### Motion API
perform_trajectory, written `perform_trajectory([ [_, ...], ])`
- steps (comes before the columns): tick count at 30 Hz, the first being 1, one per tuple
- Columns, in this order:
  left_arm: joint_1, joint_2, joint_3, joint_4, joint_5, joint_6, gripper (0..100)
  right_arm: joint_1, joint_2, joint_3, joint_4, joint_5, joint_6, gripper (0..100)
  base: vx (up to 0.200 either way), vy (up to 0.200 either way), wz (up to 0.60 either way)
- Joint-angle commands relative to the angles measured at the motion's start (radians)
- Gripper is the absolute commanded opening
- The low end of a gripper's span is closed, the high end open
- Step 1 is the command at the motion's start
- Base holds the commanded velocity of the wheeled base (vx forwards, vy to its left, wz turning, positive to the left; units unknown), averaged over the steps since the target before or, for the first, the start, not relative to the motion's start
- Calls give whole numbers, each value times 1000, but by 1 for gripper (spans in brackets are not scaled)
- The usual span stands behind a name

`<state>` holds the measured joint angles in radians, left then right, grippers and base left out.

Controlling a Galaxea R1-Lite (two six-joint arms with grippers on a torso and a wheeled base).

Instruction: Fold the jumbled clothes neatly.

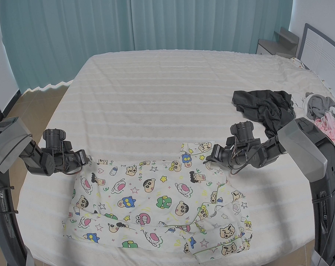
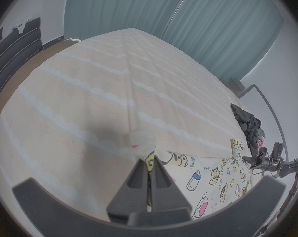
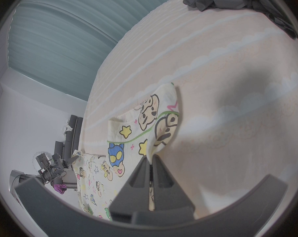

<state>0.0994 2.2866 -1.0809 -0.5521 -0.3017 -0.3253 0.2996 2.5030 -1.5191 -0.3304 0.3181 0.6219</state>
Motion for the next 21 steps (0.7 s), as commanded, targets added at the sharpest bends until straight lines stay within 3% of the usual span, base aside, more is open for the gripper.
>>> perform_trajectory([
  [1,2,-6,2,-3,24,0,0,-14,-7,10,-27,-4,2,0,0,0,0],
  [12,2,-76,27,-5,47,0,0,-43,-72,163,-266,-30,5,0,0,0,0],
  [21,3,-108,38,-5,69,-1,0,-46,-115,241,-380,-28,4,0,0,0,0],
])
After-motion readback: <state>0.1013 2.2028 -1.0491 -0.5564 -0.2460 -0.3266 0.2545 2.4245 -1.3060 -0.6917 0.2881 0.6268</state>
